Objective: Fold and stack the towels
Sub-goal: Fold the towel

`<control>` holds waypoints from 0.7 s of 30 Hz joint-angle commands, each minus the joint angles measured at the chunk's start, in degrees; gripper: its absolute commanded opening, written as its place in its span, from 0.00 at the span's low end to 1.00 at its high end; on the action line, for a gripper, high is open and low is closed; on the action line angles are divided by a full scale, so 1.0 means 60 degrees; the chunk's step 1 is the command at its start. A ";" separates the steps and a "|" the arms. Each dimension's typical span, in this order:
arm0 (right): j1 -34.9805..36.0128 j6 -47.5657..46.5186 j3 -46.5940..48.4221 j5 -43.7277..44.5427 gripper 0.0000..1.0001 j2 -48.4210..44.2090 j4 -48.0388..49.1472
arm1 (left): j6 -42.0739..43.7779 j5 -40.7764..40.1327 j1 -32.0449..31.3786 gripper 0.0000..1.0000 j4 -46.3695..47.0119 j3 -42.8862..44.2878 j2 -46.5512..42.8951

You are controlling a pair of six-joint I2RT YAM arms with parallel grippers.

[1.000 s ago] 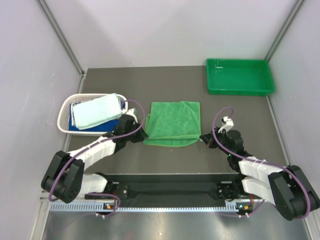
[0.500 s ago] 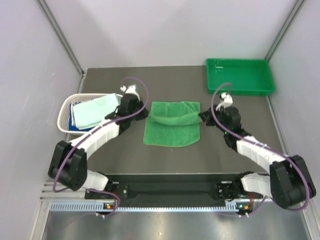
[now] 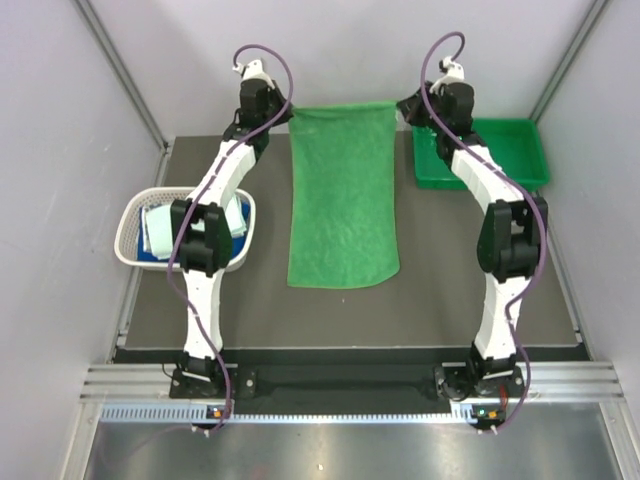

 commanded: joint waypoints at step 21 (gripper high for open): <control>-0.0349 0.0182 -0.4288 -0.0546 0.00 -0.2062 0.1548 | -0.0308 0.1396 0.0206 0.00 0.1608 -0.4826 -0.2836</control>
